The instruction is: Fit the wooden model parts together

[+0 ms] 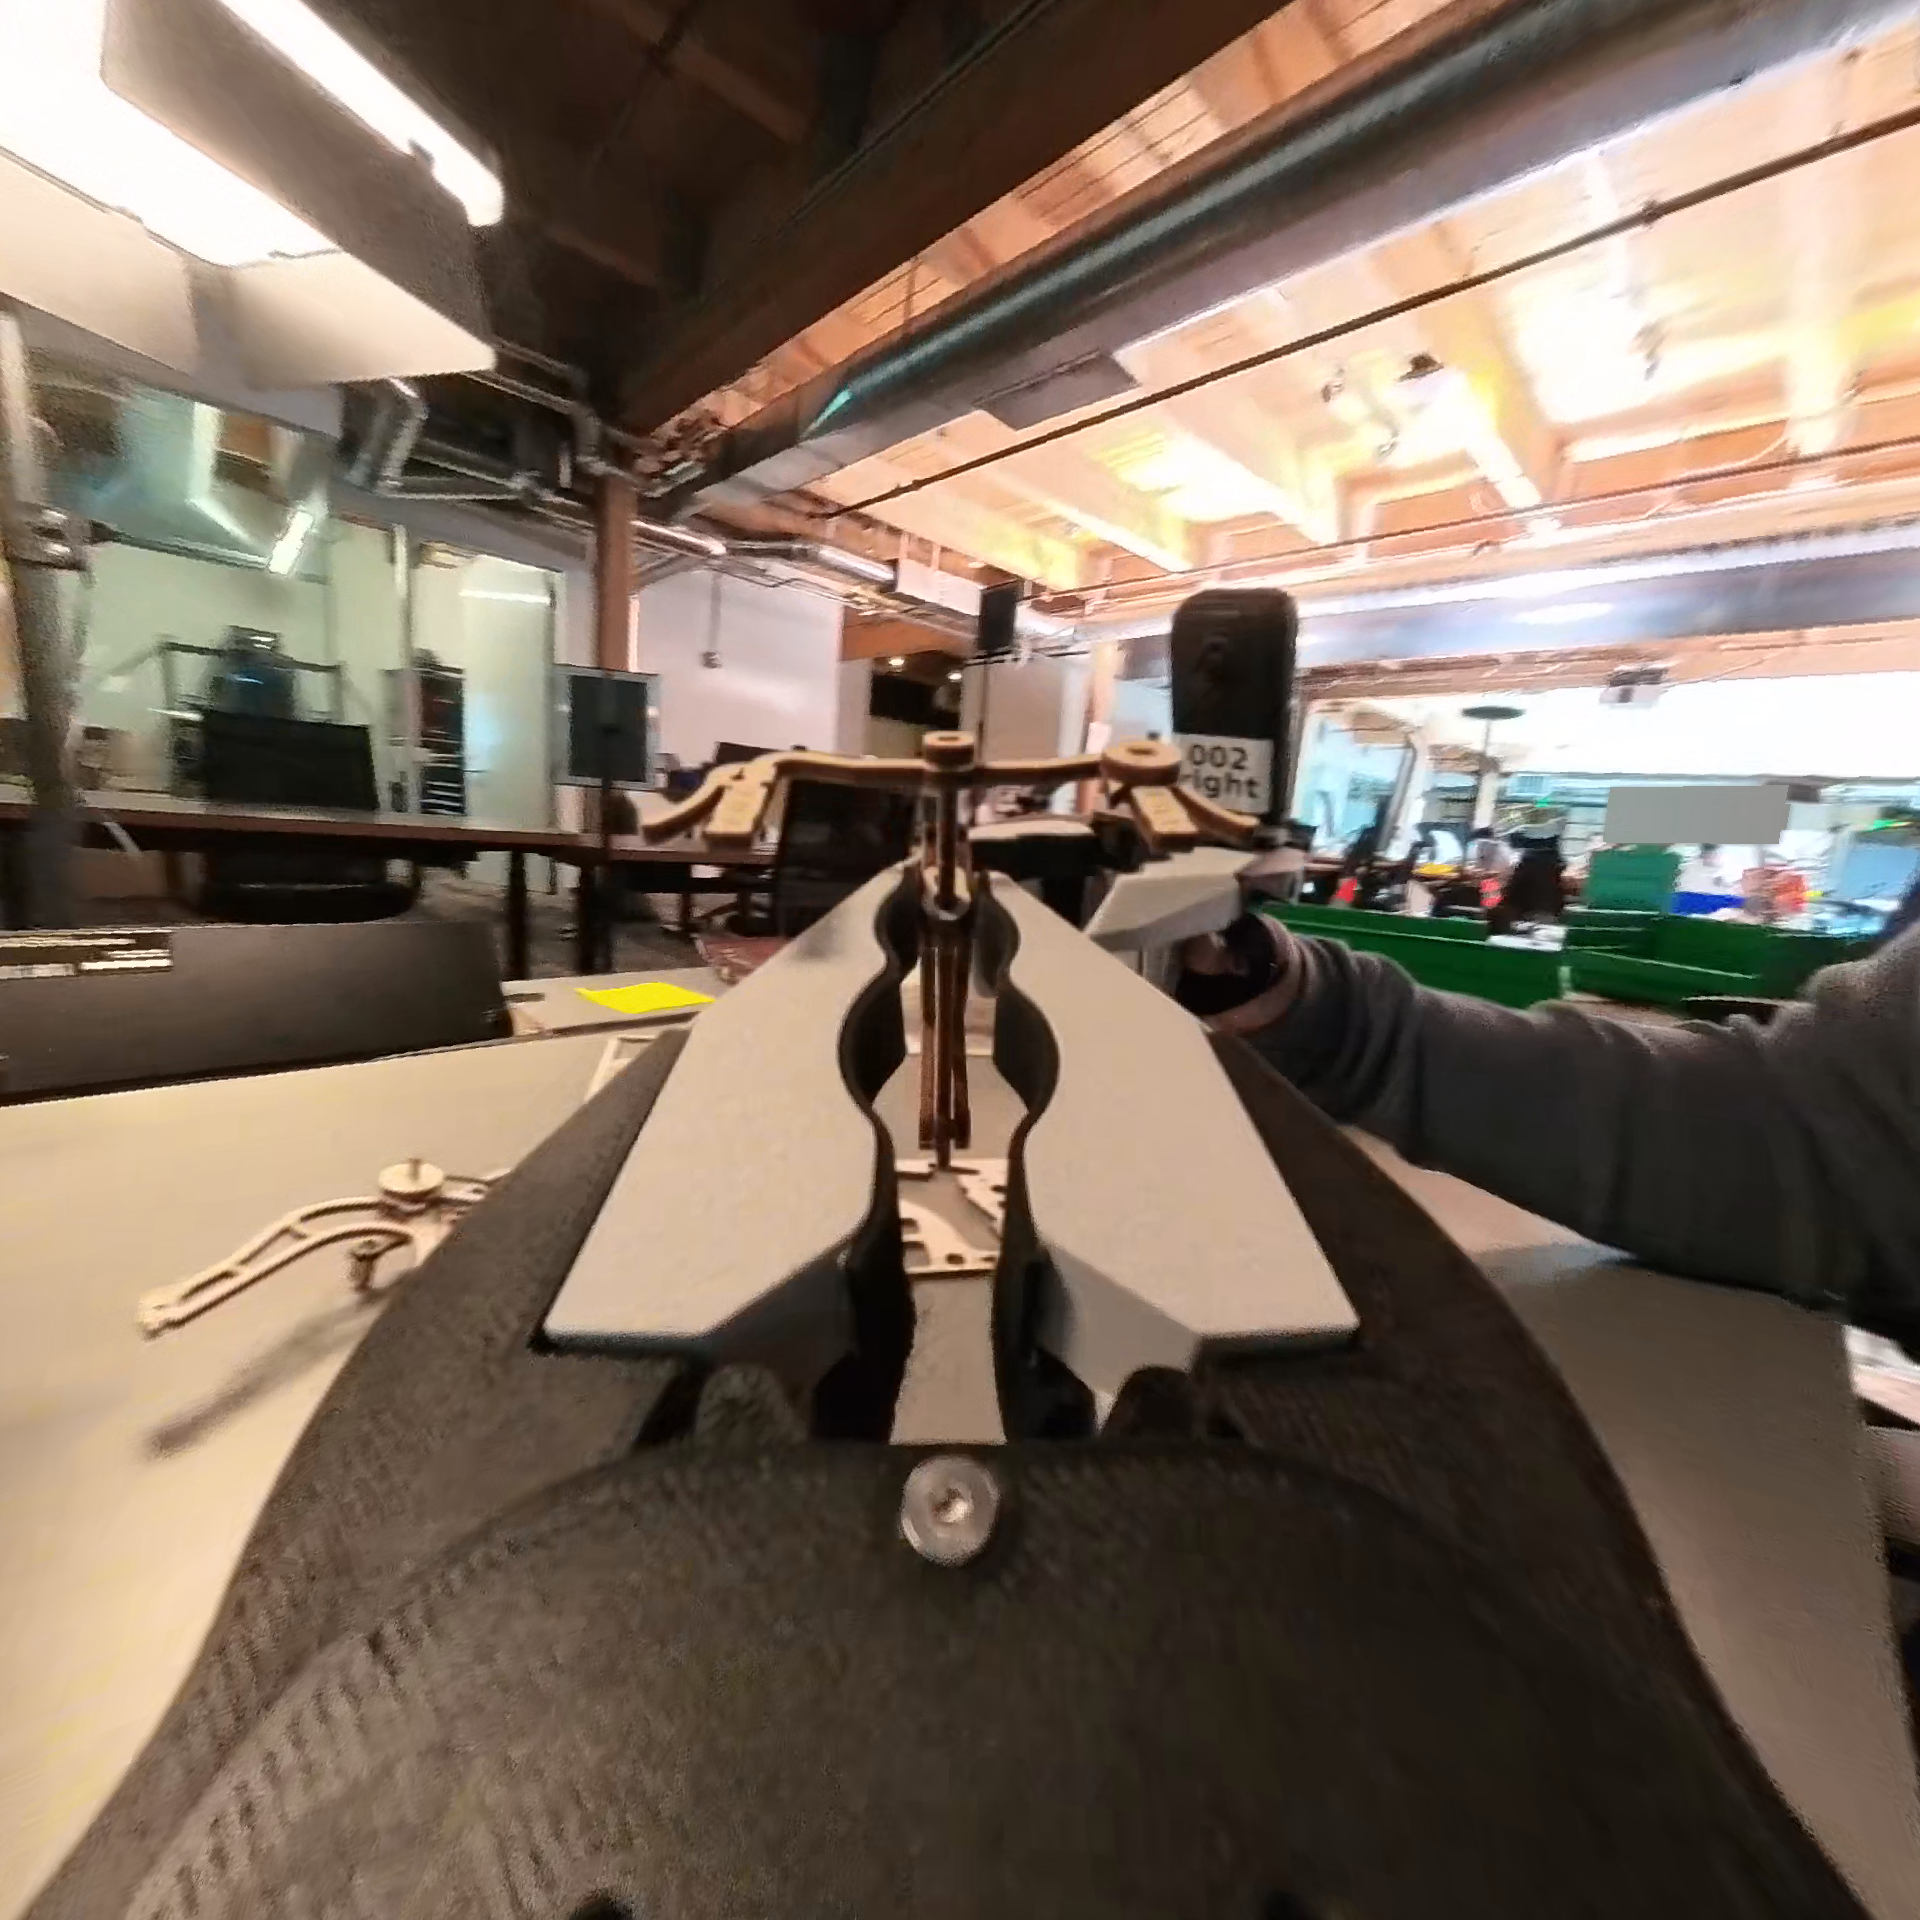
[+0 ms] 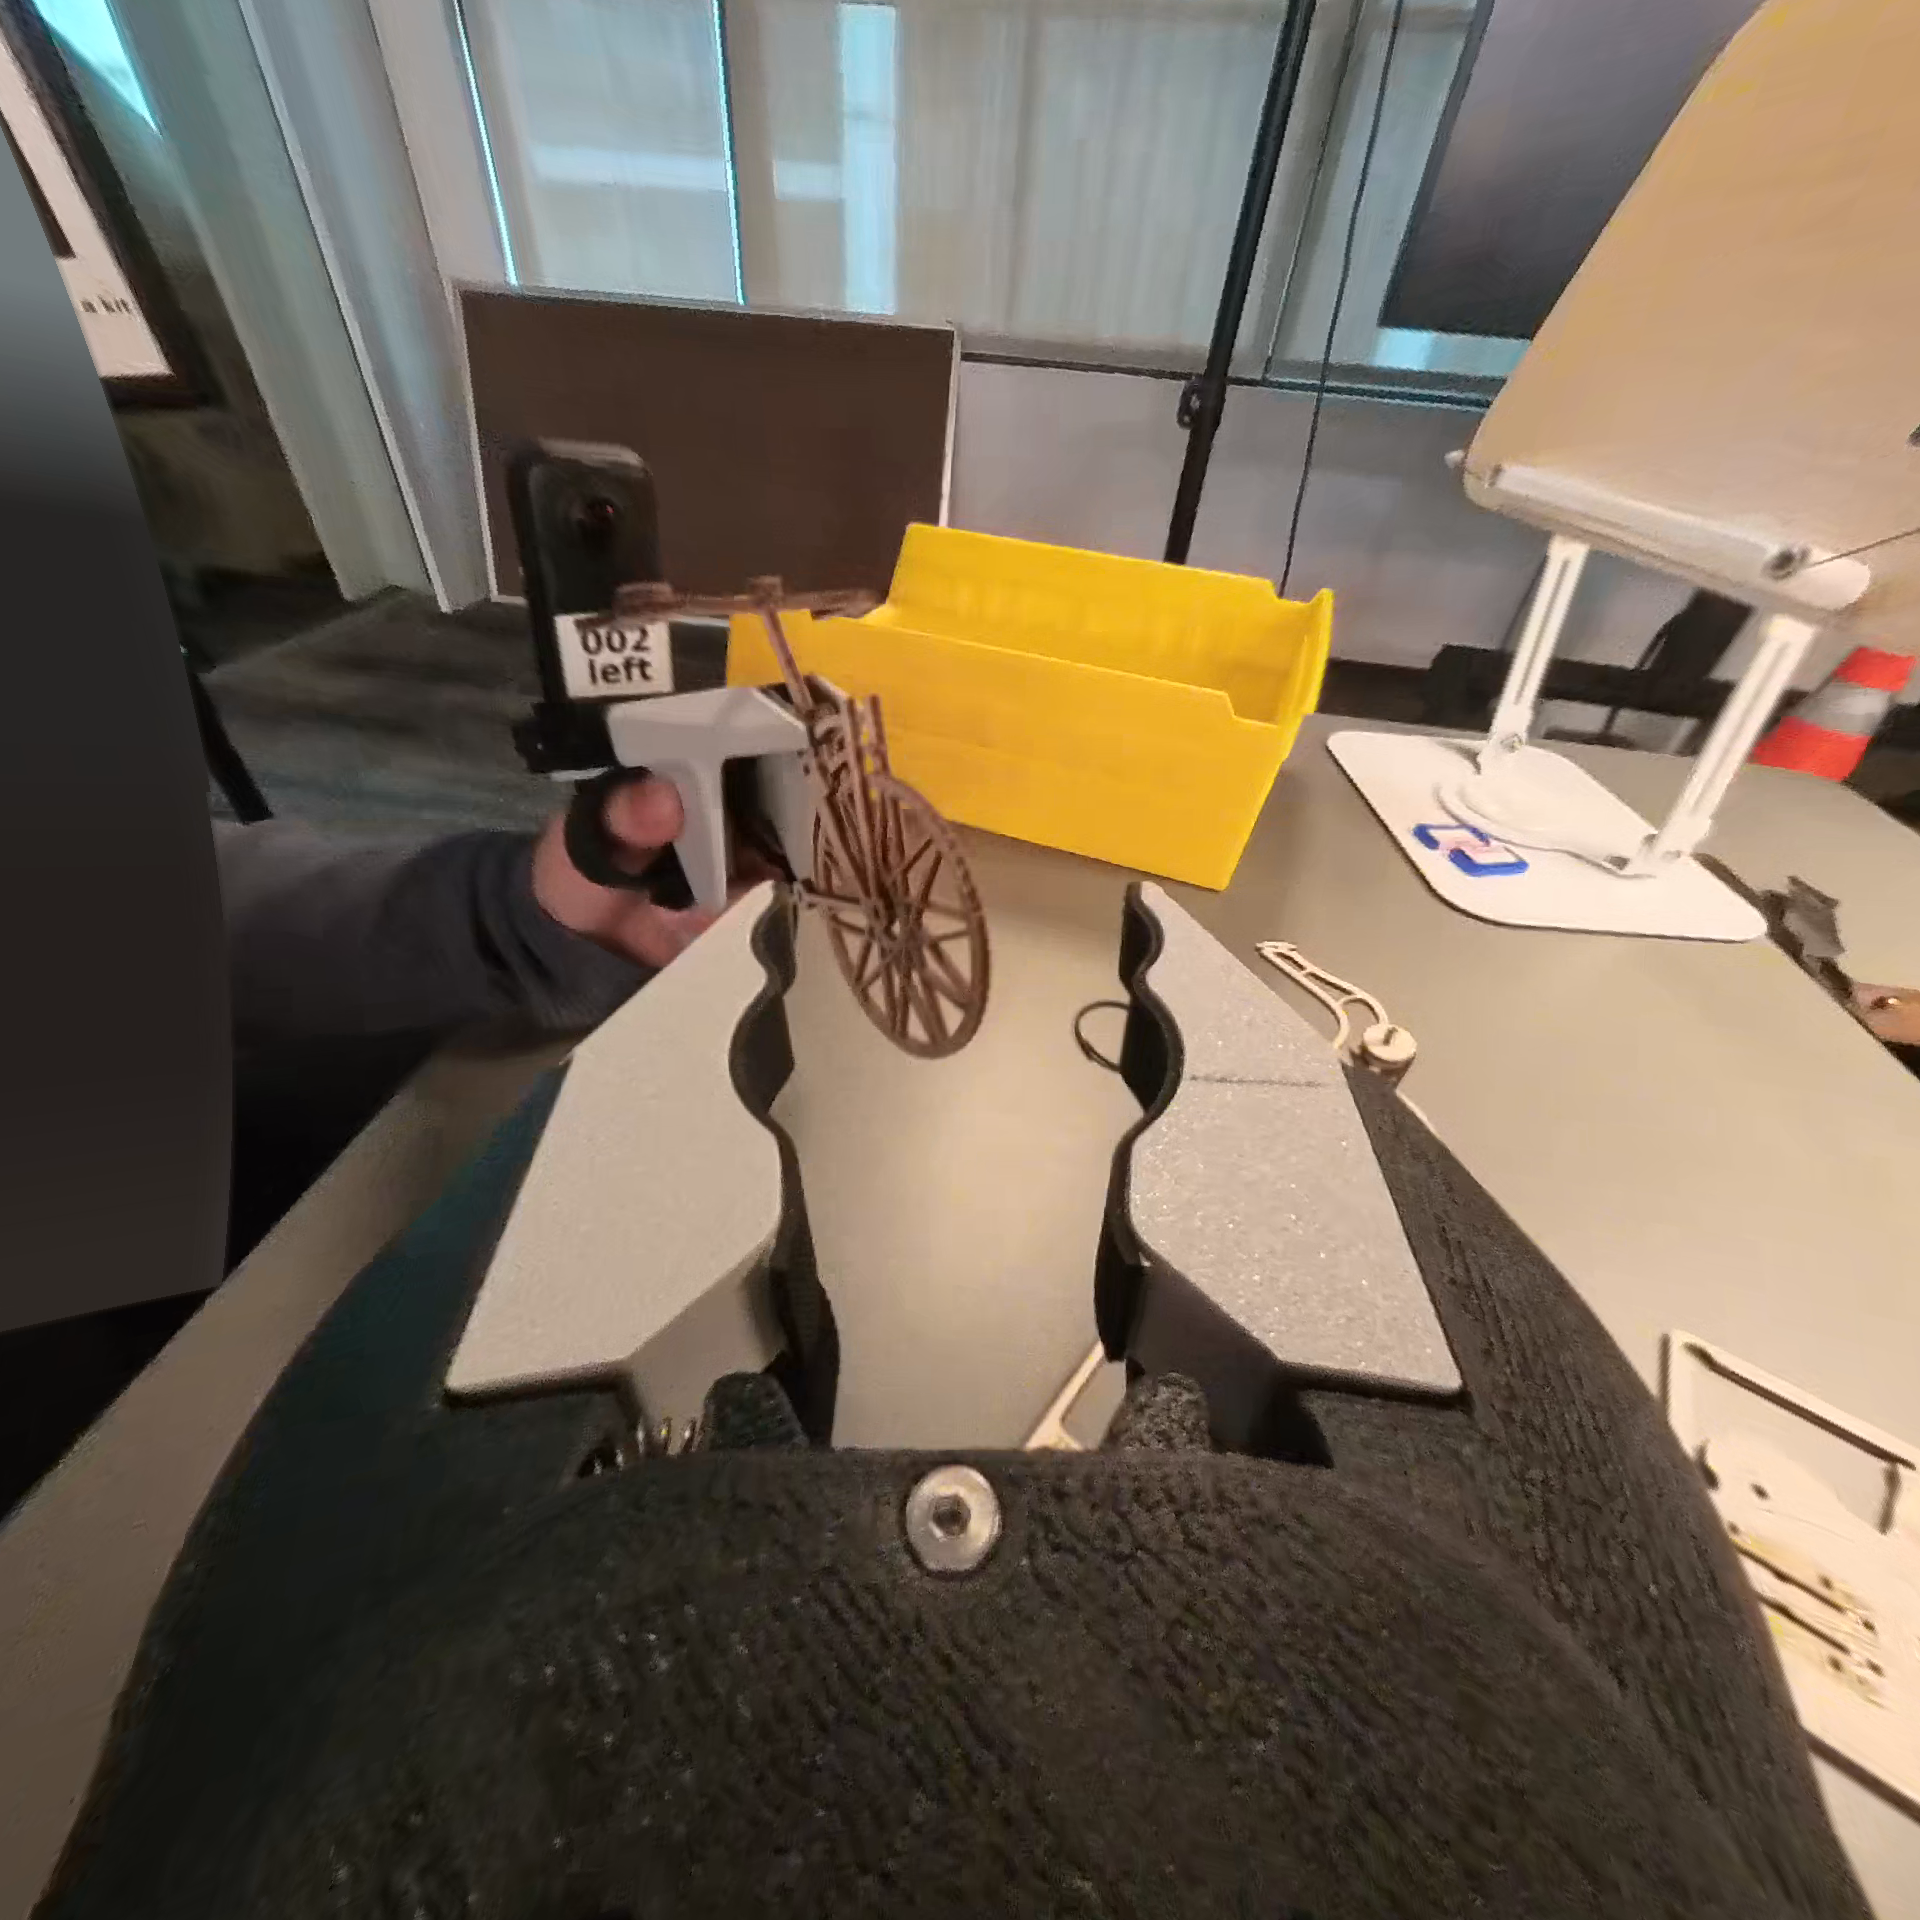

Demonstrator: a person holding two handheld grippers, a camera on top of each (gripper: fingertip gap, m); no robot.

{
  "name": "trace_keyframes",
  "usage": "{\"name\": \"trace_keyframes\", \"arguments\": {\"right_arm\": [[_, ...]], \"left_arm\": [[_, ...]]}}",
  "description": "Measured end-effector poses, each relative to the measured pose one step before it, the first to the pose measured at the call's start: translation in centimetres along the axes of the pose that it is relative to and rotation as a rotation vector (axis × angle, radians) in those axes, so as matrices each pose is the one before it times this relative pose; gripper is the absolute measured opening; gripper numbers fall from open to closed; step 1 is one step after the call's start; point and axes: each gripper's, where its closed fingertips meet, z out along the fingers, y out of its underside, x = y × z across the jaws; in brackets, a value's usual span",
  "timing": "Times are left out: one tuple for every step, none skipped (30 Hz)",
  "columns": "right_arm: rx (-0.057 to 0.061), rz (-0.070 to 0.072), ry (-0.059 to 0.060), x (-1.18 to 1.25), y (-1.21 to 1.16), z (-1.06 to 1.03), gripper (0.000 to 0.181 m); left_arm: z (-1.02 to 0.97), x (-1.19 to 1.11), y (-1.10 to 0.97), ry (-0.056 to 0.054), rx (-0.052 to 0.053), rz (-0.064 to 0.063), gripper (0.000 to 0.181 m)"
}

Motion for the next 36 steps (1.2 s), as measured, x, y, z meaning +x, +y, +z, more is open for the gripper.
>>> {"name": "trace_keyframes", "arguments": {"right_arm": [[-0.0023, 0.0099, 0.0001, 0.096, -0.205, -0.158, 0.062], [-0.0021, 0.0013, 0.0067, 0.105, -0.176, -0.167, 0.062], [-0.0058, 0.002, 0.0046, 0.028, -0.135, -0.202, 0.062], [-0.0017, -0.003, 0.007, -0.02, -0.176, -0.285, 0.062], [0.0062, -0.0126, 0.0159, -0.007, -0.199, -0.406, 0.061], [0.0069, -0.0213, 0.029, 0.066, -0.104, -0.585, 0.059], [0.0119, -0.0361, 0.0523, 0.258, -0.042, -0.827, 0.057], [0.0183, -0.0548, 0.0762, 0.508, -0.033, -1.118, 0.057], [0.02, -0.0784, 0.0978, 0.783, -0.01, -1.485, 0.056], [0.0172, -0.1025, 0.1133, 1.106, 0.015, -1.817, 0.054], [0.0068, -0.1143, 0.1162, 1.34, 0.205, -2.022, 0.05], [-0.0061, -0.1106, 0.1159, 1.562, 0.488, -2.131, 0.045], [-0.0112, -0.0927, 0.1124, 1.742, 0.717, -2.128, 0.039], [-0.0112, -0.0642, 0.094, 1.712, 0.882, -2.02, 0.036], [-0.0191, -0.0363, 0.0646, 1.513, 1.167, -1.828, 0.034], [-0.0349, -0.0237, 0.0411, 1.292, 1.533, -1.578, 0.034], [-0.0443, -0.0295, 0.0284, 1.133, 1.67, -1.242, 0.034], [-0.0396, -0.0351, 0.0175, 1.007, 1.447, -0.835, 0.033], [-0.029, -0.0279, 0.0102, 0.895, 1.065, -0.512, 0.033], [-0.0166, -0.0188, 0.0075, 0.772, 0.849, -0.335, 0.033], [-0.0095, -0.0114, 0.0041, 0.588, 0.862, -0.162, 0.03], [-0.0137, -0.0015, 0.0008, 0.467, 0.894, 0.048, 0.029], [-0.0178, 0.0042, -0.0001, 0.421, 0.784, 0.179, 0.029], [-0.0066, 0.004, -0.002, 0.294, 0.523, 0.207, 0.029], [0.007, 0.0086, -0.0084, 0.105, 0.258, 0.209, 0.029], [0.0113, 0.0138, -0.0168, -0.079, 0.069, 0.181, 0.028], [0.0144, 0.0122, -0.0187, -0.169, -0.074, 0.134, 0.028], [0.0162, 0.0087, -0.018, -0.203, -0.154, 0.093, 0.028], [0.0139, 0.0085, -0.0175, -0.234, -0.165, 0.061, 0.028], [0.0116, 0.0094, -0.014, -0.191, -0.178, 0.041, 0.028], [0.012, 0.0093, -0.0108, -0.155, -0.203, 0.004, 0.028], [0.0112, 0.0095, -0.0099, -0.141, -0.183, -0.024, 0.028], [0.0086, 0.0089, -0.0092, -0.138, -0.14, -0.034, 0.027], [0.0055, 0.0079, -0.0075, -0.095, -0.078, -0.027, 0.027], [0.0023, 0.0071, -0.0059, -0.071, -0.014, -0.023, 0.027], [0.0002, 0.0073, -0.0025, 0.004, 0.044, -0.02, 0.028]], "left_arm": [[0.064, 0.165, 0.099, 0.0178, -0.0008, -0.0157, 0.009], [0.076, 0.105, 0.132, 0.0123, -0.0055, -0.0135, 0.009], [0.092, 0.136, 0.183, 0.0135, -0.0086, -0.0102, 0.009], [0.115, 0.24, 0.209, 0.0209, -0.0117, -0.0117, 0.009], [0.14, 0.2, 0.299, 0.0189, -0.0168, -0.0155, 0.009], [0.176, 0.134, 0.424, 0.0162, -0.0237, -0.0206, 0.008], [0.236, 0.052, 0.562, 0.0124, -0.0319, -0.0333, 0.008], [0.317, -0.033, 0.527, 0.0068, -0.0307, -0.0518, 0.008], [0.446, 0.031, 0.392, 0.0074, -0.0259, -0.0659, 0.009], [0.582, 0.354, 0.163, 0.0227, -0.0158, -0.0647, 0.009], [0.764, 0.514, 0.216, 0.0285, -0.0271, -0.0672, 0.008], [0.957, 0.55, 0.461, 0.0278, -0.0512, -0.0655, 0.008], [1.136, 0.632, 0.657, 0.0309, -0.0667, -0.0609, 0.008], [1.297, 0.736, 0.856, 0.0363, -0.0805, -0.0641, 0.008], [1.45, 0.622, 0.995, 0.0294, -0.0901, -0.0648, 0.008], [1.618, 0.453, 1.065, 0.0209, -0.0927, -0.0576, 0.008], [1.733, 0.429, 1.047, 0.024, -0.0922, -0.0483, 0.009], [1.838, 0.409, 0.933, 0.0291, -0.0874, -0.041, 0.009], [1.871, 0.292, 0.619, 0.0281, -0.072, -0.0349, 0.008], [1.8, 0.104, 0.401, 0.0205, -0.0602, -0.0276, 0.008], [1.678, -0.054, 0.385, 0.0151, -0.0628, -0.0244, 0.008], [1.552, -0.159, 0.34, 0.0122, -0.0639, -0.0203, 0.009], [1.346, -0.242, 0.11, 0.0078, -0.0494, -0.0192, 0.009], [1.146, -0.365, -0.068, -0.0017, -0.0379, -0.0194, 0.009], [0.941, -0.391, -0.183, -0.006, -0.0278, -0.0122, 0.009], [0.767, -0.439, -0.257, -0.0114, -0.0184, -0.0102, 0.009], [0.594, -0.501, -0.247, -0.0184, -0.015, -0.0079, 0.009], [0.434, -0.59, -0.211, -0.0269, -0.0124, -0.0035, 0.009], [0.313, -0.646, -0.178, -0.0329, -0.0089, -0.0029, 0.009], [0.219, -0.545, -0.139, -0.0277, -0.0059, -0.0004, 0.009], [0.171, -0.365, -0.129, -0.0172, -0.0012, 0.0017, 0.009], [0.115, -0.303, -0.187, -0.0124, 0.0045, -0.007, 0.009], [0.104, -0.238, -0.241, -0.0088, 0.008, -0.0066, 0.009], [0.092, -0.142, -0.217, -0.0049, 0.0085, 0.0022, 0.009], [0.05, -0.2, -0.165, -0.0103, 0.0092, 0.0035, 0.009], [0.032, -0.347, -0.07, -0.0196, 0.0055, -0.0008, 0.01]]}}
